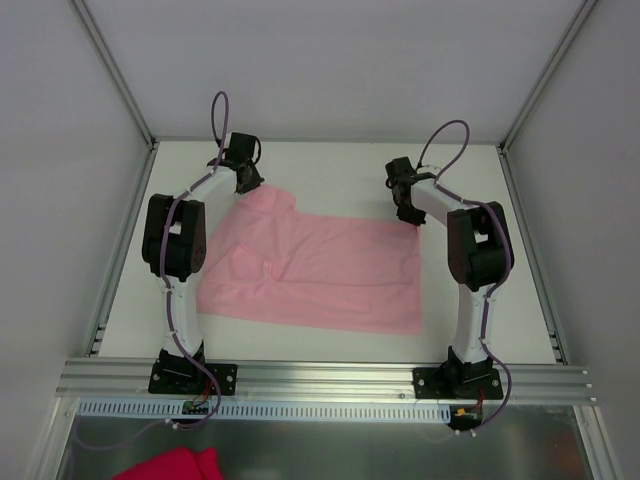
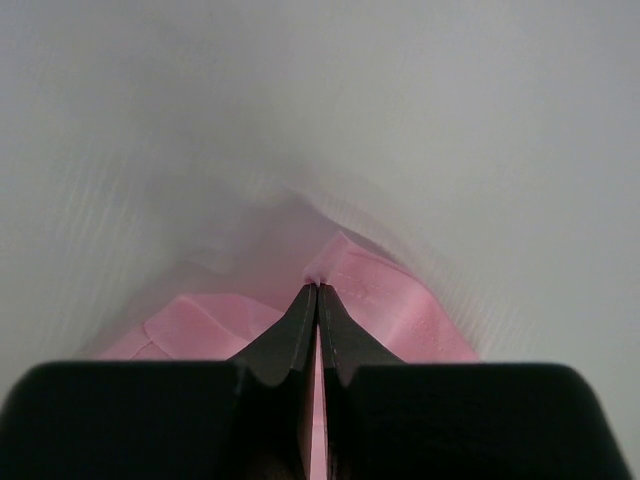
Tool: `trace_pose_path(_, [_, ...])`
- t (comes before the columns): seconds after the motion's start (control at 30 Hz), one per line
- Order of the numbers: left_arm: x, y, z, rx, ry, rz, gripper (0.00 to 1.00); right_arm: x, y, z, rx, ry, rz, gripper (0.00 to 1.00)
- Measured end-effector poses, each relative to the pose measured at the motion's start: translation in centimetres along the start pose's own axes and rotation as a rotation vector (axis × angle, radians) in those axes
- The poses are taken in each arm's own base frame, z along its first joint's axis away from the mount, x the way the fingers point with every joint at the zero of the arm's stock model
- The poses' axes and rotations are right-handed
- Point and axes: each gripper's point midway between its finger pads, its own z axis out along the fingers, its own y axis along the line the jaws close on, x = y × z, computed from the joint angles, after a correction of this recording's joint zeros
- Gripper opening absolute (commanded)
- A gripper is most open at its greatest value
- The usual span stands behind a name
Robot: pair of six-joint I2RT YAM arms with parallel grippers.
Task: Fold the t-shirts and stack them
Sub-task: Grap the side of the flattened tshirt furthest away from the robot with both arms, then fold the other side of the tshirt into a rectangle
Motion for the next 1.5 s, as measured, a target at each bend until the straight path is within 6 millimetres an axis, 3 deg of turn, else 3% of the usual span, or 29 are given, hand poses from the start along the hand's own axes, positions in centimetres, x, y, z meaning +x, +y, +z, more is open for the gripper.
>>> trace_pose_path(0.07, [-0.1, -0.1, 0.0, 0.004, -0.005, -0.001, 0.00, 0.0, 0.1, 0.0, -0.005, 0.003, 0.003, 0.01])
trace_pose_path(0.37, [0.0, -0.1, 0.0, 0.014, -0.009, -0.004, 0.00, 0.5, 0.1, 0.3, -0.013, -0.010, -0.009, 0.01])
trace_pose_path(0.5, [1.1, 0.2, -0.8, 0.044, -0.004, -0.005, 0.00, 0.6, 0.3, -0.7, -0.043, -0.074, -0.056, 0.01])
trace_pose_path(0.6, [0.7, 0.2, -2.1, 0.061, -0.026, -0.004, 0.00, 0.3, 0.6, -2.7, -0.076, -0.130, -0.088, 0.01])
trace_pose_path(0.7, [-0.7, -0.1, -4.1, 0.085, -0.068, -0.004, 0.00, -1.3, 1.0, -4.9, -0.119, -0.198, -0.084, 0.01])
trace_pose_path(0.87, [-3.4, -0.5, -7.9, 0.124, -0.168, -0.022, 0.00, -3.0, 0.1, -7.2, -0.130, -0.281, -0.060, 0.01])
trace_pose_path(0.97, [-3.4, 0.5, -9.0, 0.104, -0.193, -0.027, 0.00, -2.3, -0.6, -7.9, -0.115, -0.302, -0.074, 0.01])
trace_pose_path(1.27, [-0.3, 4.6, -10.7, 0.006, -0.193, -0.018, 0.00, 0.4, -1.3, -10.6, -0.095, -0.328, -0.109, 0.01])
trace_pose_path(1.5, [1.4, 7.9, -12.7, -0.074, -0.219, -0.035, 0.00, 3.8, -3.9, -10.7, -0.056, -0.308, -0.089, 0.01])
